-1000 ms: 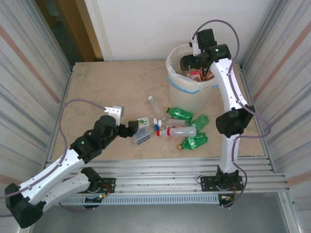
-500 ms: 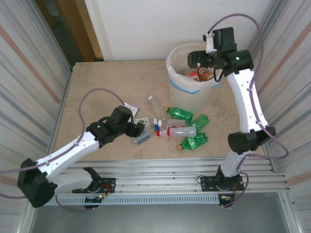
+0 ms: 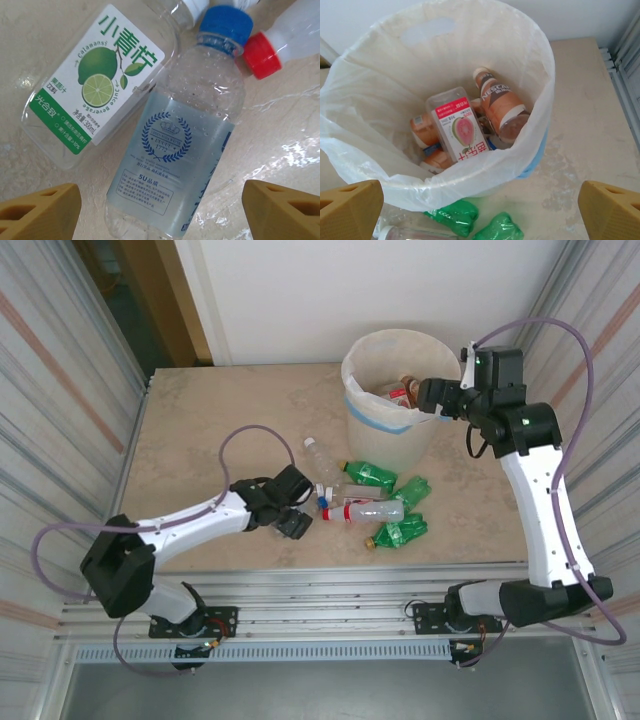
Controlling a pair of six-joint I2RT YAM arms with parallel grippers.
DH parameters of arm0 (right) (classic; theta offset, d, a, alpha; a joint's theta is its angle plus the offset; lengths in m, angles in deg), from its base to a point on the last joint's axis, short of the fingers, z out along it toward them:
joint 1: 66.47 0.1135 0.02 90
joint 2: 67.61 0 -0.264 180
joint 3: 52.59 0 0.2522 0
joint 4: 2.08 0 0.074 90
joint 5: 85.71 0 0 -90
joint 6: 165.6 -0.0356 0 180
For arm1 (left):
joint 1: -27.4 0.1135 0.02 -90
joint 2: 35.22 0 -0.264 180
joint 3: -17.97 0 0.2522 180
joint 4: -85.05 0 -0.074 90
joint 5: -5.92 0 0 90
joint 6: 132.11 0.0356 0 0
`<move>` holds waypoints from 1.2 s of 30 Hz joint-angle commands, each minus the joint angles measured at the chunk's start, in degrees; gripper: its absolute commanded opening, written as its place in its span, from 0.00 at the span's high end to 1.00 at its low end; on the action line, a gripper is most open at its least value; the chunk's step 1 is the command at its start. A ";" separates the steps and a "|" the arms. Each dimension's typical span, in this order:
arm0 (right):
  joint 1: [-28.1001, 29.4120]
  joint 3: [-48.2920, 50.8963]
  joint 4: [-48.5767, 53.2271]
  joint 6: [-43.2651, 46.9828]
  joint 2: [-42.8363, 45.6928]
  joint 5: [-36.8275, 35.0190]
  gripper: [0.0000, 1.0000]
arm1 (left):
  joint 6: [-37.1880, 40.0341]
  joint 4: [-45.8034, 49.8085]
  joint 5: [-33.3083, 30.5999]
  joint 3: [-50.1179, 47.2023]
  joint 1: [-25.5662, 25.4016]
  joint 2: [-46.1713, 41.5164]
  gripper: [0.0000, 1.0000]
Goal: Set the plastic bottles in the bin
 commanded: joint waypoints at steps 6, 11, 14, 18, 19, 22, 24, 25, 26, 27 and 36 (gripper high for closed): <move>-0.47 3.00 -3.80 -2.89 3.68 0.03 0.02 | 1.39 4.12 -3.67 3.37 -1.37 5.56 0.22; -0.65 4.27 -3.93 -3.16 3.78 0.24 0.02 | 1.21 3.87 -3.40 3.52 -1.74 7.01 0.26; -0.65 4.79 -4.10 -3.24 3.66 0.54 0.02 | 0.87 3.30 -3.31 3.21 -2.07 7.42 0.29; -0.66 5.72 -4.52 -3.58 3.72 0.90 0.02 | -0.01 2.70 -3.10 2.53 -2.31 8.42 0.29; -0.68 6.10 -4.64 -3.67 3.84 0.84 0.02 | -0.21 2.65 -3.10 2.42 -2.32 8.64 0.29; -0.66 6.95 -4.79 -3.95 4.10 0.65 0.02 | -0.61 2.27 -2.90 2.10 -2.77 9.00 0.31; -0.68 7.31 -4.83 -4.12 4.12 0.64 0.02 | -0.93 2.00 -2.82 1.59 -3.25 9.08 0.32; -0.65 7.36 -4.70 -4.21 4.21 0.64 0.02 | -1.04 1.99 -2.46 1.47 -3.36 9.00 0.33; -0.65 7.47 -4.70 -4.21 4.21 0.64 0.02 | -1.28 1.91 -2.22 1.19 -3.53 8.88 0.34; -0.65 7.44 -4.75 -4.30 4.33 0.64 0.02 | -1.40 1.91 -2.21 1.09 -3.68 8.76 0.35; -0.65 8.43 -5.37 -4.91 5.07 0.81 0.02 | -4.71 -0.60 -0.01 -2.39 -3.53 6.67 0.30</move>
